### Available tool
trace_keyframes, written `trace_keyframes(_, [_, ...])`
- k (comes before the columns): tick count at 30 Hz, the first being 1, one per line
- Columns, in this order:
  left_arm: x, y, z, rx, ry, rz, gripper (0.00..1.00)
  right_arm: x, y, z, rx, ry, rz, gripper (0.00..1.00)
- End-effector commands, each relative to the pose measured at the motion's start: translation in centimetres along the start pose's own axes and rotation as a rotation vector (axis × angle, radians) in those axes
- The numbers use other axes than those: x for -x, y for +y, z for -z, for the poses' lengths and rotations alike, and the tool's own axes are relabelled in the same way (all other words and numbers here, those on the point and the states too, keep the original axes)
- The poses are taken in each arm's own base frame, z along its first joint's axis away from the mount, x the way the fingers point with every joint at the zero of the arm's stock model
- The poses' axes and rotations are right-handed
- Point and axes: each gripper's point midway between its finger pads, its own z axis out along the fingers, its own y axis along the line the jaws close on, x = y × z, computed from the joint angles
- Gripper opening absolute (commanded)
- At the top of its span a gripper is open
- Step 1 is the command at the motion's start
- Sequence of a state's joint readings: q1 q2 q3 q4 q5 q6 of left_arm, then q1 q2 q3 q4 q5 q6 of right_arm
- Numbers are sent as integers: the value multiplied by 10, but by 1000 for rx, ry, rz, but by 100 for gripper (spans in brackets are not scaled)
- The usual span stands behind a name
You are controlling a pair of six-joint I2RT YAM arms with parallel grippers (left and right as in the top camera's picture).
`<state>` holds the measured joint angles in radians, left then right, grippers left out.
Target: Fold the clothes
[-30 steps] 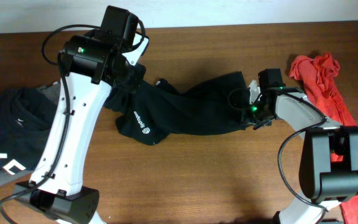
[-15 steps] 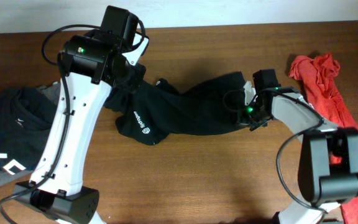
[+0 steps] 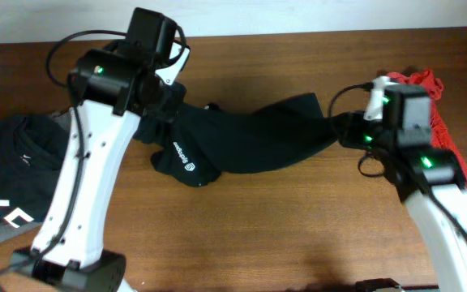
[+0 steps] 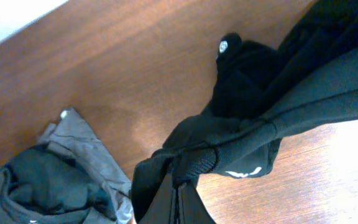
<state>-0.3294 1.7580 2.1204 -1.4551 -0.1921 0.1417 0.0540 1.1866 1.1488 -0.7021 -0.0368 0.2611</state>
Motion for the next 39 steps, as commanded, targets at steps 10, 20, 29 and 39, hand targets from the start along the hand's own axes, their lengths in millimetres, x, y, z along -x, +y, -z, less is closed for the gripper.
trace_keyframes(10, [-23,67,171,252,-446,234,0,60,-5,128,-17,-397,-127,4])
trace_keyframes(20, [-40,77,254,324,-698,119,0,105,12,237,54,-630,-95,4])
trace_keyframes(29, [18,74,191,327,-590,26,0,115,13,198,22,-549,-74,4])
trace_keyframes(39, [162,85,115,519,-721,-202,0,180,29,69,12,-516,26,4])
